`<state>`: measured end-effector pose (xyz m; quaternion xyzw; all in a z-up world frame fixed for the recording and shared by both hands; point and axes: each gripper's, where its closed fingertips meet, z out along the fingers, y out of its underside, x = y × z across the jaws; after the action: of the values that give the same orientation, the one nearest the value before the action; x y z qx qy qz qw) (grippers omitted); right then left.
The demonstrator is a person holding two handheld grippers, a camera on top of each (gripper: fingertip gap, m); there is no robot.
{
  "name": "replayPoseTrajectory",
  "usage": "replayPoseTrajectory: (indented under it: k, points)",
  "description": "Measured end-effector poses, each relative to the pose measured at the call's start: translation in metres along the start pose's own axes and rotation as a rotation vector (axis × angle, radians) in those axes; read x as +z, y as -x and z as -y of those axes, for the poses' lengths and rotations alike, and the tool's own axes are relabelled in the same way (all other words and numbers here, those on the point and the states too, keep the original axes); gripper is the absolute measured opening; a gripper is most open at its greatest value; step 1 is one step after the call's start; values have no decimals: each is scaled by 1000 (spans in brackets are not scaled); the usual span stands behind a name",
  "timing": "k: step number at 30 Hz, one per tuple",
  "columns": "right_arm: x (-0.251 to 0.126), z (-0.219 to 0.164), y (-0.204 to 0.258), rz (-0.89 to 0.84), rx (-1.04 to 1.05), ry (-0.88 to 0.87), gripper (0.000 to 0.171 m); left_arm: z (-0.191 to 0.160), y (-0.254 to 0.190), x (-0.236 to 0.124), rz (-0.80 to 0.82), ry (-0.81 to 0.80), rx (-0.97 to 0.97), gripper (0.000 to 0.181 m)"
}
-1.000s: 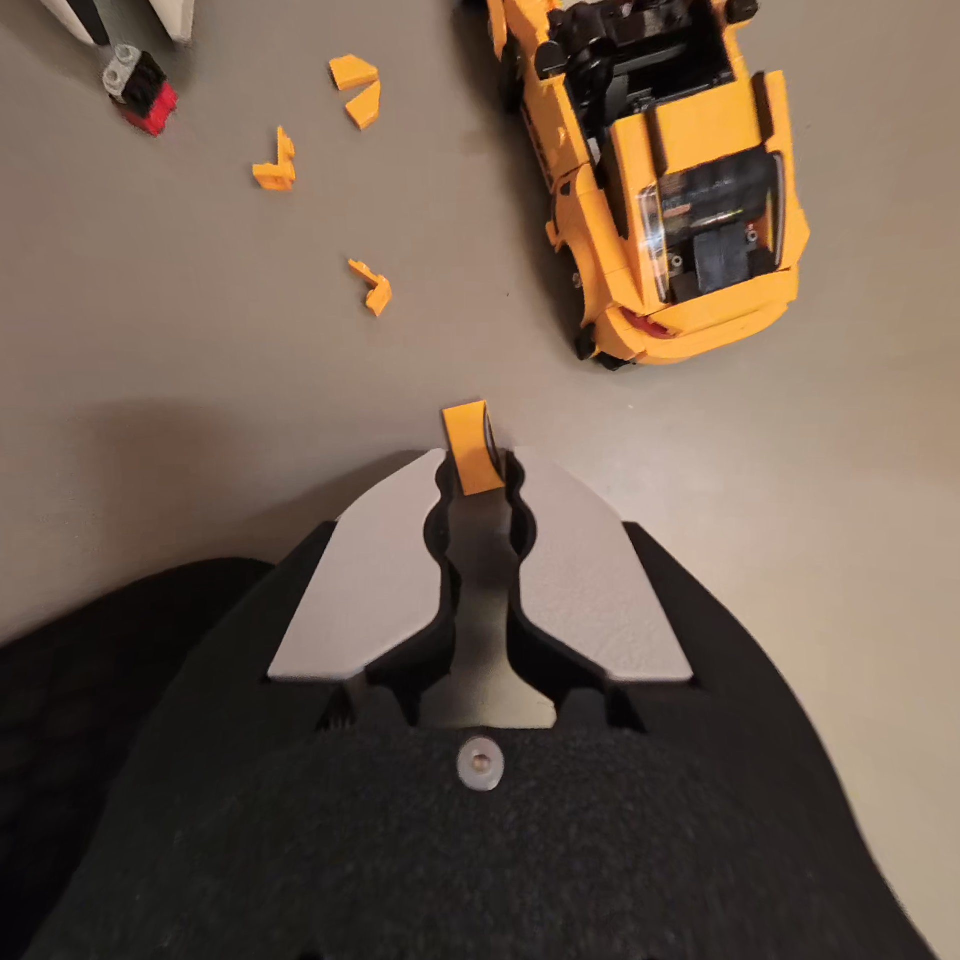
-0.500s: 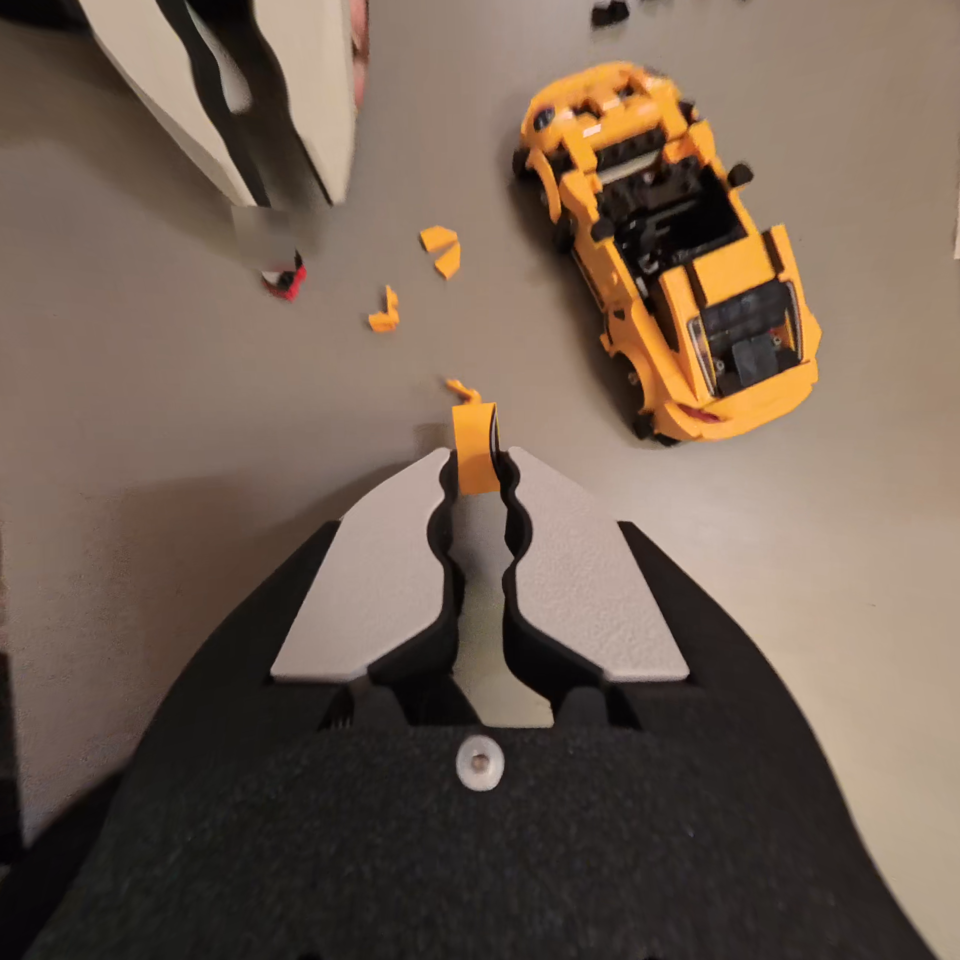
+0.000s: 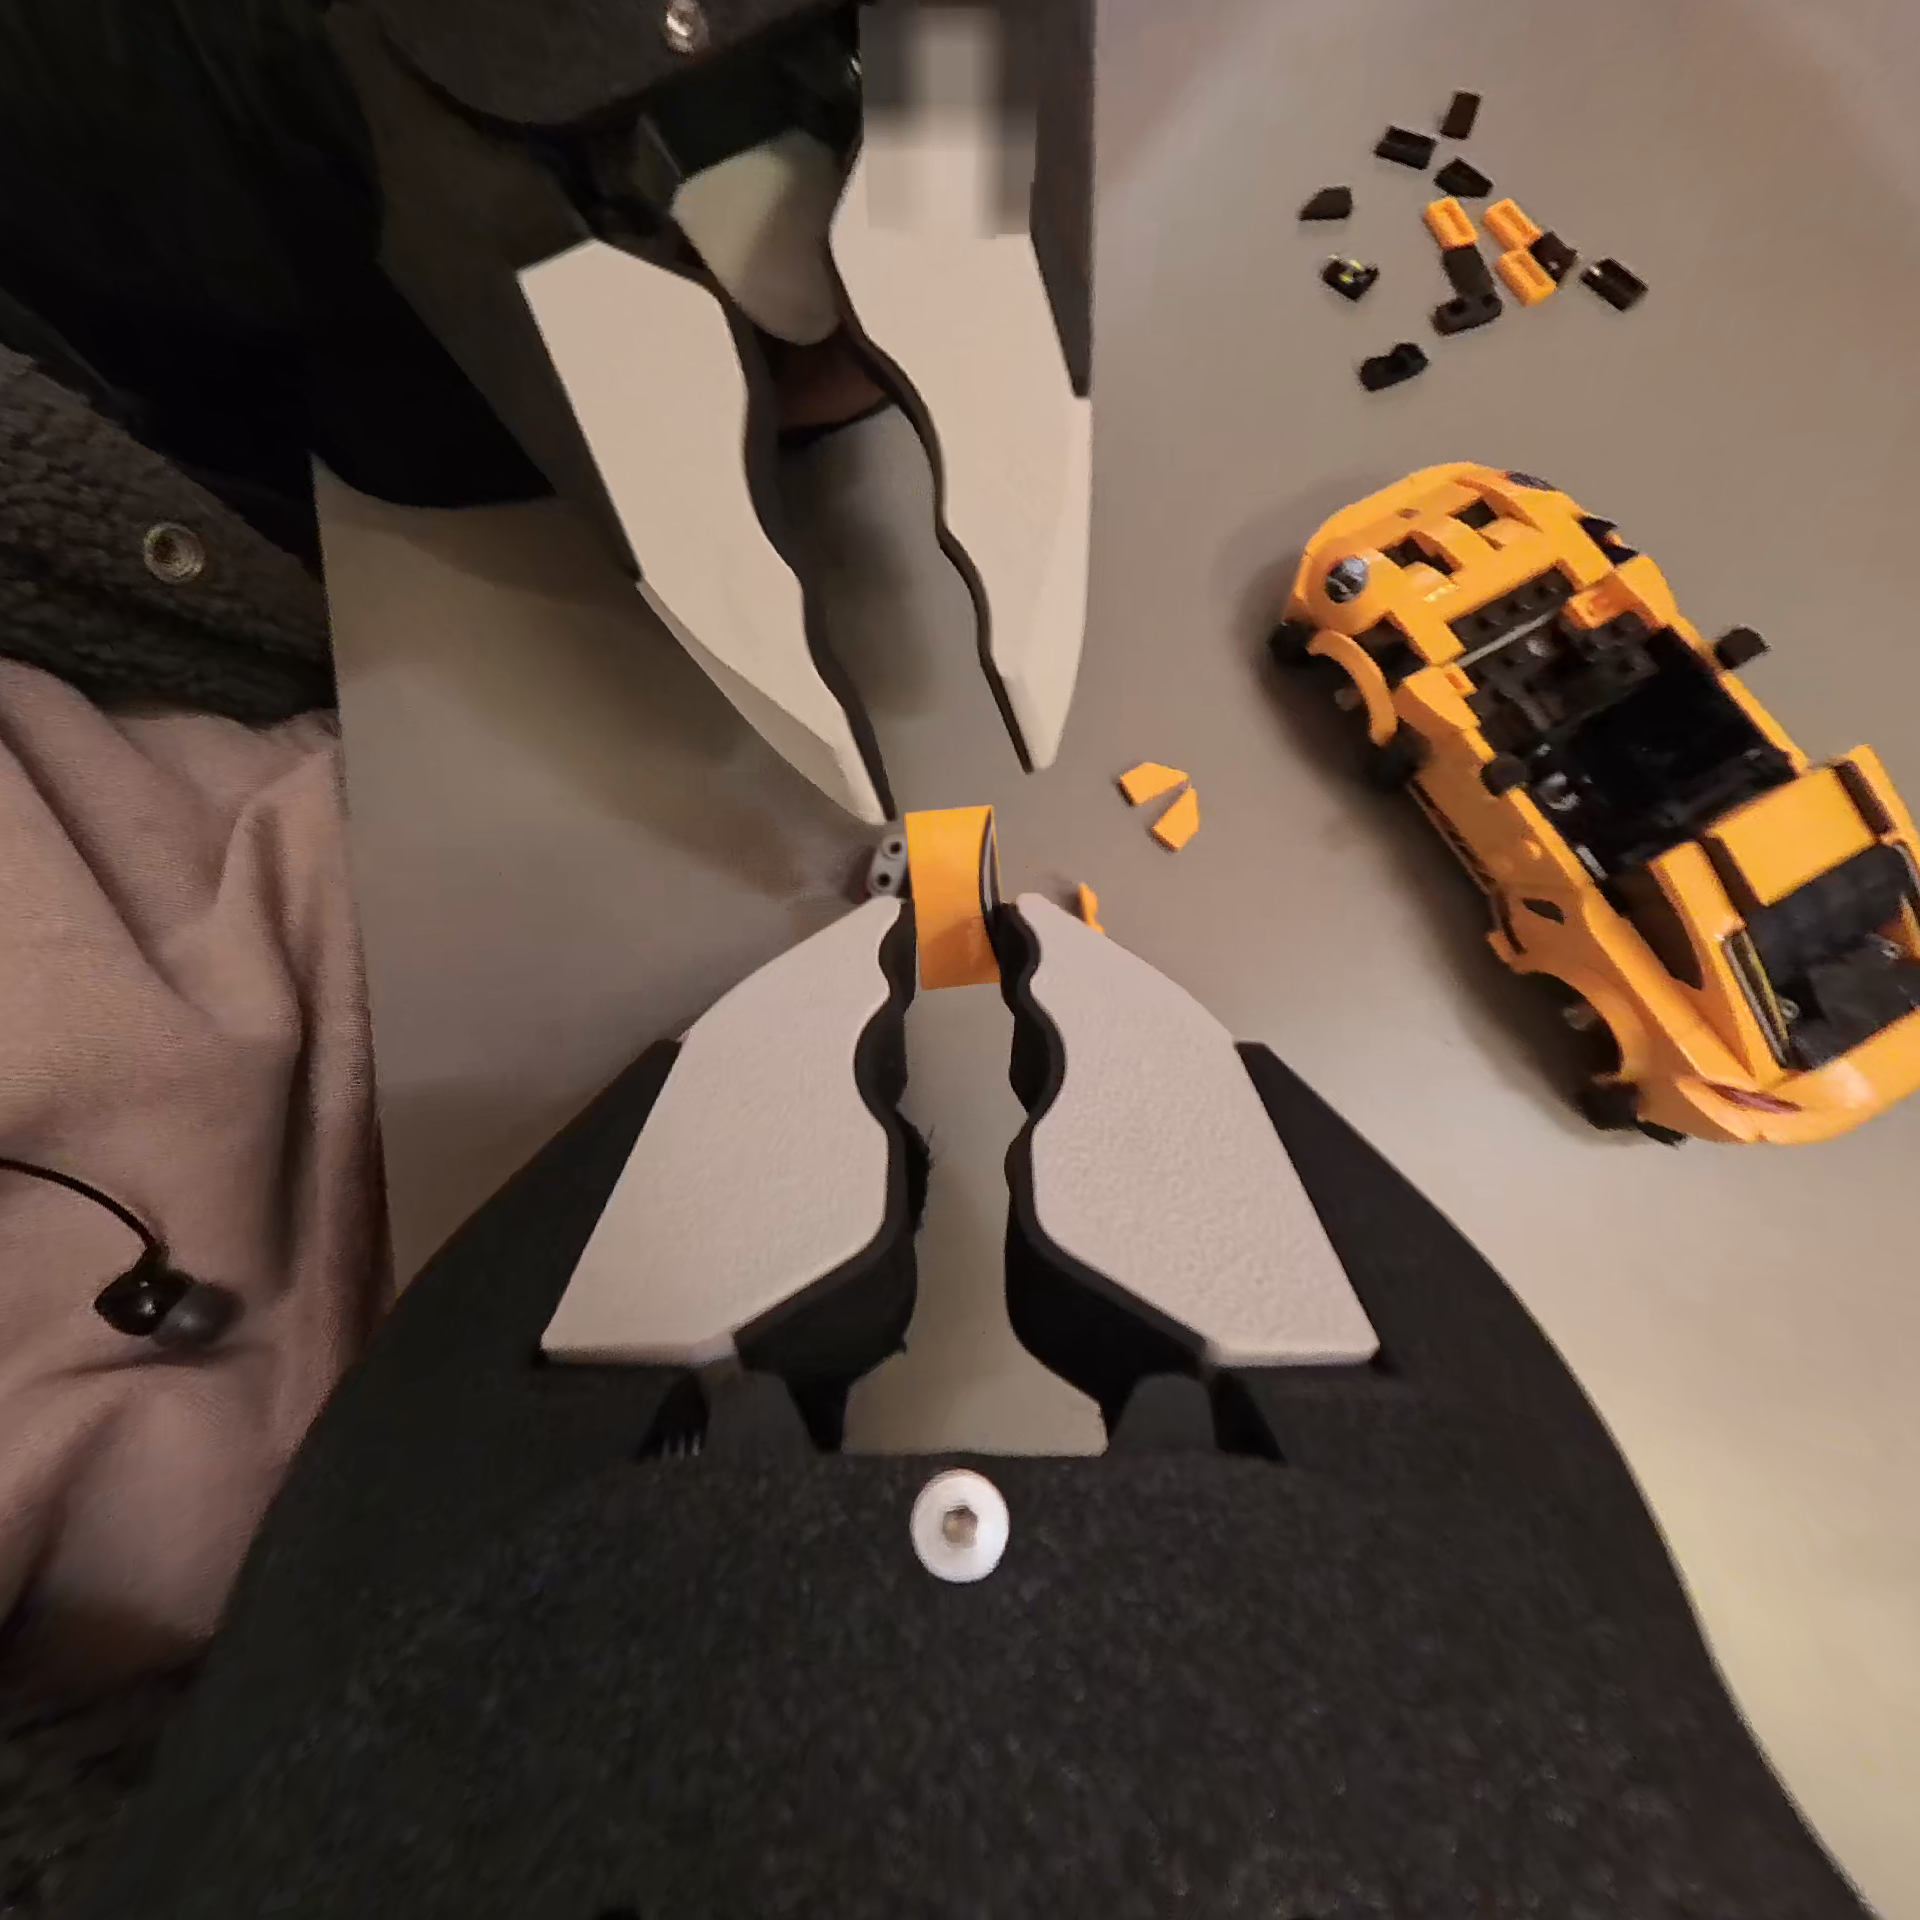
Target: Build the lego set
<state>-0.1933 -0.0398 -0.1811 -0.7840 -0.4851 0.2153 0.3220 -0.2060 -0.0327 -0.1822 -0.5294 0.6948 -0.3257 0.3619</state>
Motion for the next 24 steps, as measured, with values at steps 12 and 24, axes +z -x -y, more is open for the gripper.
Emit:
replayPoseTrajectory:
  k: [12, 24]
  points:
    - [-3, 17, 3, -84, -181, -42, 15, 2, -2, -2, -11, -19, 6, 25]
    - [3, 17, 2, -179, -389, -16, 15, 7, -4, -4, -14, -49, 24, 16]
